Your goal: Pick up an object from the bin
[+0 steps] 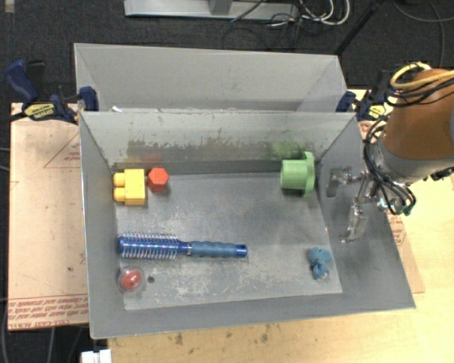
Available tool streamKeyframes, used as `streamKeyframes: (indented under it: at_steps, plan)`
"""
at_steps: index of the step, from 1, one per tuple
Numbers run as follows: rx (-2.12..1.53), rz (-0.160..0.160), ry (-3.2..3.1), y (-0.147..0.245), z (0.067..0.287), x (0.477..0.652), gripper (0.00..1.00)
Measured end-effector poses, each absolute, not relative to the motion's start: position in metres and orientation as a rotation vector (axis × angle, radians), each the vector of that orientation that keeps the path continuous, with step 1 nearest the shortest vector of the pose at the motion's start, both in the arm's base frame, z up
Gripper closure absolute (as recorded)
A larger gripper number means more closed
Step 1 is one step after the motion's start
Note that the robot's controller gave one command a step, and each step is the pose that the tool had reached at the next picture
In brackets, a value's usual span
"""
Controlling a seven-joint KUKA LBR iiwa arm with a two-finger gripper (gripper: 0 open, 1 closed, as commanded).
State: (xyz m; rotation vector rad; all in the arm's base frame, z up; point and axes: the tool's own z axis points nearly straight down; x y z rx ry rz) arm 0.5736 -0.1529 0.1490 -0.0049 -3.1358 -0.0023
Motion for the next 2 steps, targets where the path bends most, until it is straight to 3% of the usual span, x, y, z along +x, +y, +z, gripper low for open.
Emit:
streamKeyframes:
  at_steps: [1,2]
  plan:
    - [0.736,-0.005,-3.052,-0.138,0.068,0.529,0.0]
    - [1.376,-0.013,-2.828,-0.122,0.07,0.513,0.0]
